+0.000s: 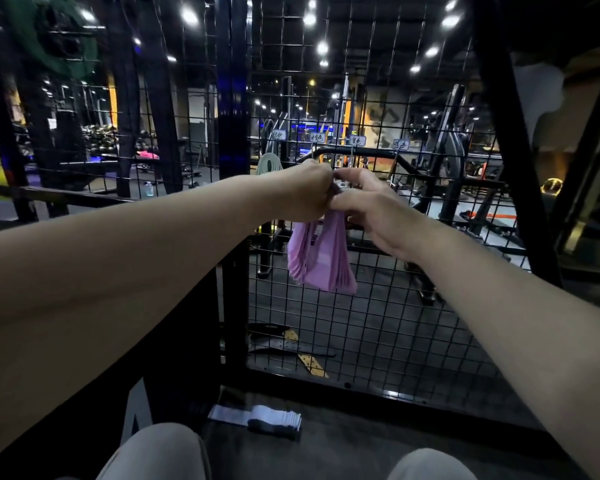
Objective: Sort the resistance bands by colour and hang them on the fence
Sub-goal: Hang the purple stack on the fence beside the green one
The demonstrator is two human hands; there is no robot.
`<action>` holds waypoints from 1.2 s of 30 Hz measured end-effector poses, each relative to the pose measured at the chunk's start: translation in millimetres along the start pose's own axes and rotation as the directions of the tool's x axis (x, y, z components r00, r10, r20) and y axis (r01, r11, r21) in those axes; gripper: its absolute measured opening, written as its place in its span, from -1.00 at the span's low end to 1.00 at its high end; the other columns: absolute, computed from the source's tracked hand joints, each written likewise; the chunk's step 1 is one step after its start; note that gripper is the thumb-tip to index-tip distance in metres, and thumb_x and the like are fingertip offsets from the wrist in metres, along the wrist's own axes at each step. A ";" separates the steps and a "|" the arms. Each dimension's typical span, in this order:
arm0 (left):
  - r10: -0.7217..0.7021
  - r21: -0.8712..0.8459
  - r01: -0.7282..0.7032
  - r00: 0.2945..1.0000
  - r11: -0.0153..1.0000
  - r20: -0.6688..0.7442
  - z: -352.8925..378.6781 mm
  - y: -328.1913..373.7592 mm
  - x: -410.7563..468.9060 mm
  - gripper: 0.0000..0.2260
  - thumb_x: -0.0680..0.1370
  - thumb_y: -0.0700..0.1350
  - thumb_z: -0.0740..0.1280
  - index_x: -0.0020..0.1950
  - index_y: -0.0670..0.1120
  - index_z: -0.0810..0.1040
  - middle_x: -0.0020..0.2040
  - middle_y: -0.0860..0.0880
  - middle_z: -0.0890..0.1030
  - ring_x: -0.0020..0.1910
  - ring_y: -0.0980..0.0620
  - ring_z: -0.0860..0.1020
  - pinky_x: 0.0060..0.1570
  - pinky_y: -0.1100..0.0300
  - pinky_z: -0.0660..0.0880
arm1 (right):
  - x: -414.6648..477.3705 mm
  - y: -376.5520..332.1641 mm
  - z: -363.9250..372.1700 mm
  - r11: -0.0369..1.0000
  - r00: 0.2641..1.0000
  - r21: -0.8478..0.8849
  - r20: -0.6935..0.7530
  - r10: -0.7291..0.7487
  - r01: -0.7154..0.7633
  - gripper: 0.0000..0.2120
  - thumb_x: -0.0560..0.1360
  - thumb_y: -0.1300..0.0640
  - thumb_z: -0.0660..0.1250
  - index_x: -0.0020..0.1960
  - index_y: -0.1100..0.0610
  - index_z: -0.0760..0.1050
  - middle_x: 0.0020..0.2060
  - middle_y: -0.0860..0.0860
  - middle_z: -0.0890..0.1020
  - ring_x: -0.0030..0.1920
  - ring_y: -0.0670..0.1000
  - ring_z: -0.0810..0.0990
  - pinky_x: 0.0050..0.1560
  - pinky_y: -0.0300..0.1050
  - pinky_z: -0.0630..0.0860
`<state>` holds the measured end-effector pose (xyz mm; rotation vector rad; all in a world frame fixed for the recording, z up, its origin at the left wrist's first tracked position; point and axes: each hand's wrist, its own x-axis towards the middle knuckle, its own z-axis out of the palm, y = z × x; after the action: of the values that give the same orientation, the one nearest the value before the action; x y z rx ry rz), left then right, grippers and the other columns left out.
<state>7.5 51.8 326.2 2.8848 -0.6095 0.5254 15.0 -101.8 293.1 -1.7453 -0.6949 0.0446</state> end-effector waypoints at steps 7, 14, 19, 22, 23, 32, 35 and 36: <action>-0.028 -0.007 0.028 0.999 1.000 0.038 2.0 -17.1 15.5 -0.78 0.62 -0.11 0.18 -0.10 -0.18 0.54 -0.08 -0.14 0.61 -0.11 -0.10 0.61 -0.14 -0.01 0.59 | 19.8 1.6 -10.8 0.957 0.998 -0.291 0.054 0.041 -0.024 -0.46 0.46 0.20 0.43 0.31 0.10 0.21 0.07 0.03 0.67 0.13 0.06 0.62 0.19 0.03 0.51; -0.023 -0.069 0.029 0.997 0.997 0.080 18.0 -35.6 32.9 -0.80 0.61 -0.14 0.22 -0.11 -0.20 0.57 -0.10 -0.14 0.62 -0.11 -0.12 0.62 -0.08 -0.08 0.60 | 31.9 16.6 18.1 0.803 0.966 -0.594 -0.230 -0.116 -0.045 -0.67 0.57 0.10 0.20 0.28 0.11 0.22 0.02 0.04 0.57 -0.09 0.02 0.58 -0.13 0.00 0.54; -0.037 -0.033 0.040 0.995 0.999 0.090 36.5 -47.8 46.9 -0.80 0.65 -0.15 0.17 -0.05 -0.19 0.54 -0.10 -0.09 0.57 -0.25 0.04 0.54 -0.44 0.32 0.45 | 38.7 34.3 31.3 0.741 0.966 -0.666 -0.235 -0.105 -0.082 -0.81 0.63 0.16 0.13 0.24 0.13 0.30 -0.07 0.06 0.57 -0.13 0.08 0.60 -0.11 0.09 0.58; -0.017 -0.027 0.019 0.999 0.999 0.052 47.1 -60.4 59.5 -0.81 0.61 -0.13 0.15 -0.11 -0.14 0.49 -0.06 -0.11 0.57 -0.19 -0.02 0.57 -0.28 0.16 0.56 | 49.7 43.7 29.4 0.686 0.962 -0.722 -0.245 -0.124 -0.095 -0.81 0.61 0.28 0.11 0.20 0.15 0.35 -0.10 0.09 0.57 -0.18 0.11 0.54 -0.21 -0.02 0.47; -0.023 -0.031 0.025 0.998 0.999 0.055 49.0 -63.7 62.9 -0.83 0.60 -0.12 0.16 -0.15 -0.11 0.46 -0.05 -0.12 0.57 -0.16 -0.05 0.58 -0.19 0.05 0.59 | 53.8 46.3 28.2 0.662 0.958 -0.743 -0.251 -0.141 -0.097 -0.80 0.61 0.30 0.10 0.20 0.15 0.36 -0.08 0.12 0.60 -0.17 0.14 0.56 -0.23 -0.03 0.46; 0.001 -0.130 0.000 1.000 0.991 0.009 69.4 -92.7 101.8 -0.86 0.56 -0.10 0.30 0.10 -0.07 0.48 -0.02 0.00 0.61 -0.10 0.02 0.63 -0.11 0.00 0.63 | 102.6 53.1 4.0 0.360 0.951 -0.927 -0.195 -0.238 -0.100 -0.76 0.58 0.35 0.16 0.23 0.20 0.38 0.06 0.16 0.59 0.03 0.16 0.63 -0.22 -0.12 0.36; 0.063 -0.125 -0.067 0.998 0.990 -0.031 66.7 -94.7 115.7 -0.94 0.57 -0.22 0.28 -0.02 -0.07 0.46 -0.07 0.02 0.61 -0.15 0.07 0.59 -0.19 0.30 0.55 | 120.2 59.9 -9.1 0.351 0.964 -0.936 -0.096 -0.249 -0.003 -0.56 0.56 0.41 0.18 0.42 0.23 0.28 0.26 0.17 0.52 0.21 0.11 0.57 0.02 -0.15 0.50; 0.083 -0.138 -0.089 0.995 0.986 -0.047 66.0 -95.7 121.6 -0.92 0.58 -0.24 0.28 -0.01 -0.07 0.45 -0.06 0.02 0.60 -0.14 0.08 0.58 -0.19 0.35 0.51 | 126.2 62.3 -14.4 0.376 0.969 -0.926 -0.074 -0.235 0.021 -0.47 0.55 0.41 0.19 0.49 0.21 0.21 0.32 0.17 0.48 0.26 0.10 0.54 0.15 -0.13 0.51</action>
<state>171.7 80.3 302.7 2.7197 -0.7369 0.5289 150.5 -62.9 282.5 -2.7245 -0.7603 -0.7908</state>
